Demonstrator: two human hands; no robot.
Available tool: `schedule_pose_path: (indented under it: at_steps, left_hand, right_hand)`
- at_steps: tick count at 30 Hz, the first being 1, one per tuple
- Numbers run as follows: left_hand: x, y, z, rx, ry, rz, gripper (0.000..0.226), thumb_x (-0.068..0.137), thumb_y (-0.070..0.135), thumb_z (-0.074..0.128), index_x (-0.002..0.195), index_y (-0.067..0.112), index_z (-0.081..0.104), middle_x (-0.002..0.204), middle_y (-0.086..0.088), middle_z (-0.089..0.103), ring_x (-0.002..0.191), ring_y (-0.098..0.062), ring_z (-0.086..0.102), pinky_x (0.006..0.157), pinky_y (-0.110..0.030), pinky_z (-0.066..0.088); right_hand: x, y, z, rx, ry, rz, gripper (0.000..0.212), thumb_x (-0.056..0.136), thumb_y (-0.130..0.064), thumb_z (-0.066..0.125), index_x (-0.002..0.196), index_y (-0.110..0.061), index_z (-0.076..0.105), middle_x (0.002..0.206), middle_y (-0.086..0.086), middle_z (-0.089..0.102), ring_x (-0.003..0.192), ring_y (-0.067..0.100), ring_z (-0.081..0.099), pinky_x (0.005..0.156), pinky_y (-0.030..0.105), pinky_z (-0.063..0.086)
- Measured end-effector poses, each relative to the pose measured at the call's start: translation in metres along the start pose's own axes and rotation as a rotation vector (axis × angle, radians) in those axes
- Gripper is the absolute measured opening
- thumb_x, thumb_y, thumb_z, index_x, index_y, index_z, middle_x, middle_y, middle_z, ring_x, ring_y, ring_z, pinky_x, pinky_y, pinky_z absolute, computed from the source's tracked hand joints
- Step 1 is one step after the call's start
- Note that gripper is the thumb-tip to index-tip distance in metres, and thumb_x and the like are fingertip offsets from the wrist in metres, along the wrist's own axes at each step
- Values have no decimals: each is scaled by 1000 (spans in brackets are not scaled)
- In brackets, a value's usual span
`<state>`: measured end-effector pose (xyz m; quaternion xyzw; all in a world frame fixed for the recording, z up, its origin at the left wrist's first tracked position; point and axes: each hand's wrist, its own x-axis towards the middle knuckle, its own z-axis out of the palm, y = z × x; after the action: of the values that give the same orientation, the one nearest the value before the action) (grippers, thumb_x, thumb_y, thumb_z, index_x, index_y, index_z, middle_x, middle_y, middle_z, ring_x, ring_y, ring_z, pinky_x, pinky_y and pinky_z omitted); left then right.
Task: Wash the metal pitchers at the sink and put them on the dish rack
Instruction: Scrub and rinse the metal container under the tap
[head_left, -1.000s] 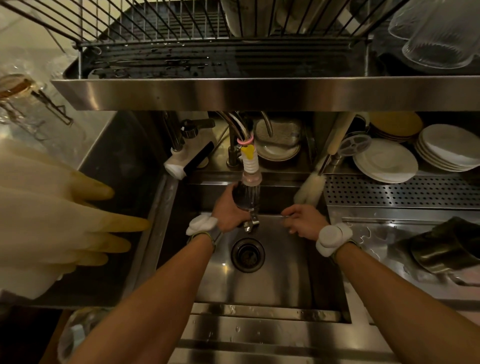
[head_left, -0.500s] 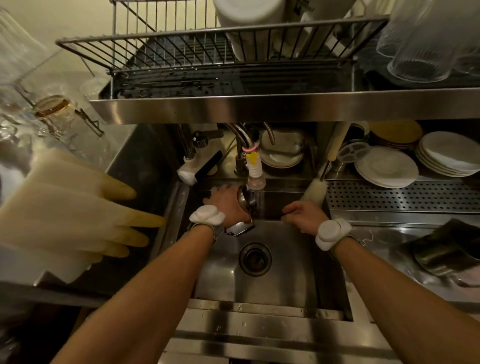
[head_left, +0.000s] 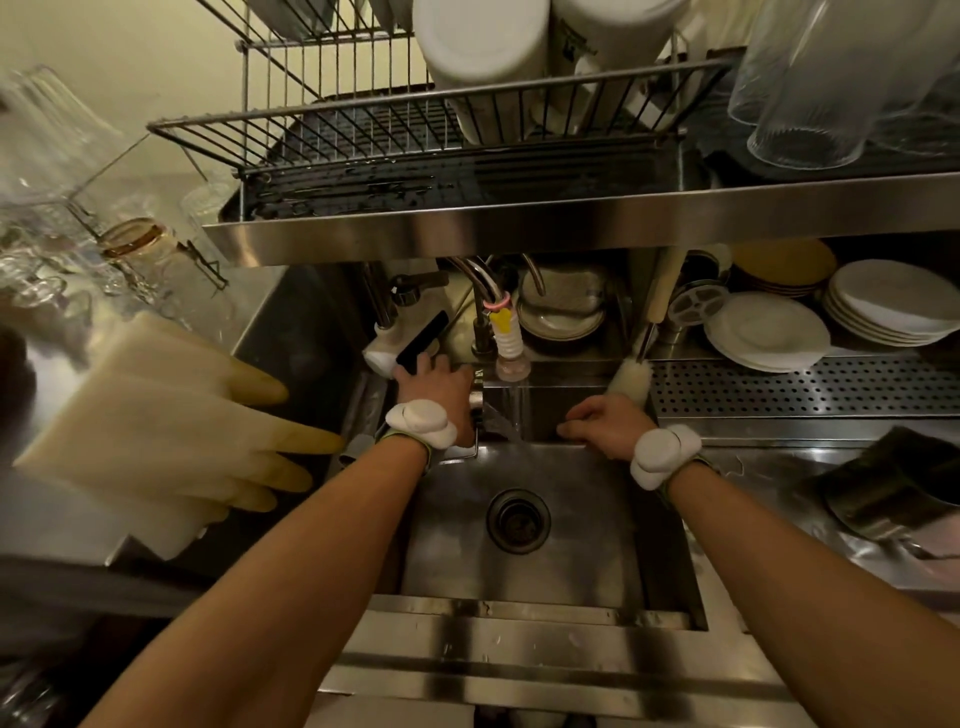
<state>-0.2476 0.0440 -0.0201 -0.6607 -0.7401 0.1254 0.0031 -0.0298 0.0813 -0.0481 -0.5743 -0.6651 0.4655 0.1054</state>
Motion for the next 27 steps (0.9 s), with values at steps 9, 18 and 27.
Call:
schedule_pose_path:
  at_steps: [9,18,27]
  left_hand:
    - [4,-1,-2,144,118,42,58,74,42,67,126,23,49,134,-13,44,125,-36,35,99,-53,30]
    - [-2,5,5,-336,-91,-61,86,63,47,77,136,25,38,138,-8,43,128,-35,39,102,-55,33]
    - [5,31,36,-1219,-99,-95,77,66,11,82,135,12,45,126,-8,60,118,-25,57,96,-29,46]
  right_hand:
    - [2,-3,1,-5,8,-11,38,82,-29,72,113,-9,67,105,8,69,86,15,61,78,26,47]
    - [4,2,11,26,-18,27,41,82,-26,72,118,-6,63,94,3,66,74,13,59,60,16,44]
    - [15,4,45,68,-64,-46,81,73,-18,80,142,-16,37,133,9,55,123,23,53,97,27,42]
